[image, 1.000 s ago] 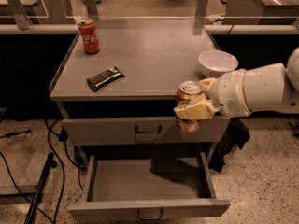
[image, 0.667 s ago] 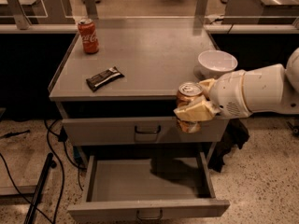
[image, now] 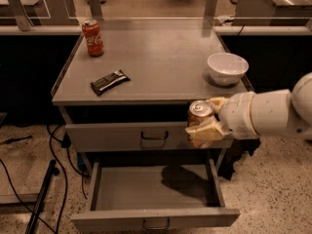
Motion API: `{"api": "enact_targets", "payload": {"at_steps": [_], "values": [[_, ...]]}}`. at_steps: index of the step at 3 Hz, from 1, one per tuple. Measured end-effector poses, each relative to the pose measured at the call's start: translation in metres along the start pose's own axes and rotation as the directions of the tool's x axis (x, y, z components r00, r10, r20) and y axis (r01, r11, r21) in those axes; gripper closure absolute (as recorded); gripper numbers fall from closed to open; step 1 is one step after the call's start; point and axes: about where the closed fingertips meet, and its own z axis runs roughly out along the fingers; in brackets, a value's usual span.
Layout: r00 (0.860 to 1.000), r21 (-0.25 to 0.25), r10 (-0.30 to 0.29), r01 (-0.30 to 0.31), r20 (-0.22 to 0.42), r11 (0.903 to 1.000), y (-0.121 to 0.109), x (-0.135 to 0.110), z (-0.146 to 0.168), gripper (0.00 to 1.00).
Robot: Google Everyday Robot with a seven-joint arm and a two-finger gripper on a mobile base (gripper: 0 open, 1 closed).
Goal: Place orange can into middle drawer
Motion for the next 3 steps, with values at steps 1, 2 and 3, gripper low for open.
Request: {"api": "enact_targets", "payload": {"at_steps": [1,2,3], "values": [[1.000,-0.004,0.006,-0.006,0.030,1.0000,0.011,0.042,0.037,1.00],[0.996,-0.017,0.018,-0.016,0.089,0.9997,0.021,0.075,0.076,1.00],[0.987,-0.074,0.057,-0.046,0.149,0.9962,0.039,0.114,0.124,1.00]]}}
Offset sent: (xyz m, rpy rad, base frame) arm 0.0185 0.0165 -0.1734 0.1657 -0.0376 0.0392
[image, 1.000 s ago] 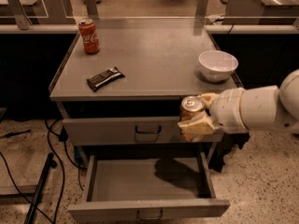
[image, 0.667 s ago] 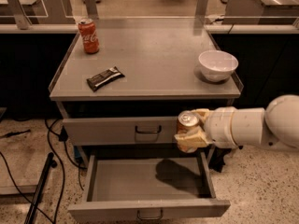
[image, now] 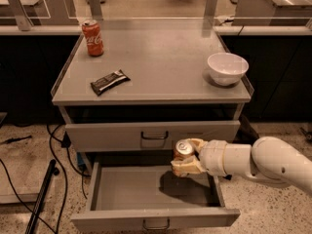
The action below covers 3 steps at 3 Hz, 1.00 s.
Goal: Place orange can into middle drawer
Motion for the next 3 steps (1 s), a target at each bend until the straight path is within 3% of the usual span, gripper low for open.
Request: {"api": "enact_targets", "payload": {"at_steps": [1,3], "values": [[1.000,0.000,0.000,0.000,0.000,1.0000,0.000,0.000,0.000,1.00],[0.998,-0.006,-0.058,0.058,-0.009,0.9983,0.002,0.055,0.012,1.00]]}}
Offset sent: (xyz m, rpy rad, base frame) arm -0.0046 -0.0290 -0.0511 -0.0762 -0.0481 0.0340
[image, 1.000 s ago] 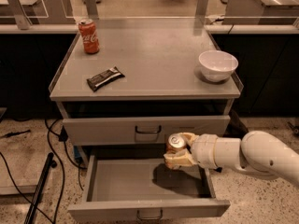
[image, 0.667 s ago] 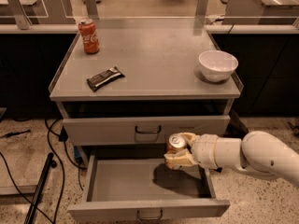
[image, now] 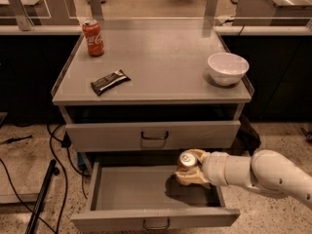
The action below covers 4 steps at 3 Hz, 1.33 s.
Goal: Place orange can into middle drawer
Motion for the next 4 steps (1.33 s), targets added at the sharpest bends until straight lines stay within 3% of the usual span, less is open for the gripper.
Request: {"api": "enact_targets", "payload": {"at_steps": [2,4], "values": [[0.998,-0.043,0.010,-0.007,0.058,0.9990,0.014,0.059,0.046,1.00],[0.991,-0.101,0.018,-0.004,0.136,0.9949,0.025,0.091,0.092,1.00]]}}
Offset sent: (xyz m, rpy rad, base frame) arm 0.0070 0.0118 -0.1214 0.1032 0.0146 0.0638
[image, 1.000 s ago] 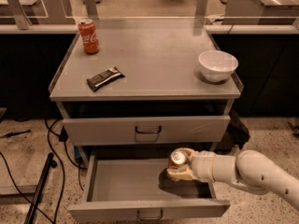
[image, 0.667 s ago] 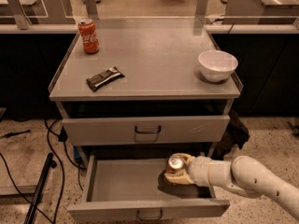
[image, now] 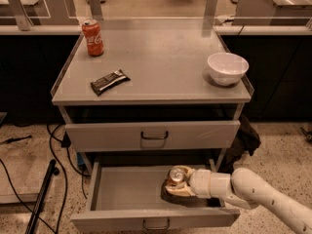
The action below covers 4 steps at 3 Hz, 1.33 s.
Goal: Place orange can into middle drawer
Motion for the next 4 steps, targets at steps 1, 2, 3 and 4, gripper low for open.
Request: {"api": "enact_targets", "payload": {"at_steps": [1,2,3,4], "values": [[0.999,-0.021,-0.014,0.015,0.030,0.9997,-0.001,0.010,0.017,1.00],[0.999,-0.041,-0.027,0.029,0.046,0.9988,-0.003,0.019,0.030,1.00],[0.998,-0.057,-0.039,0.042,0.049,0.9975,-0.004,0.027,0.039,1.00],[0.998,-0.074,-0.053,0.056,0.043,0.9957,-0.005,0.032,0.047,1.00]]}}
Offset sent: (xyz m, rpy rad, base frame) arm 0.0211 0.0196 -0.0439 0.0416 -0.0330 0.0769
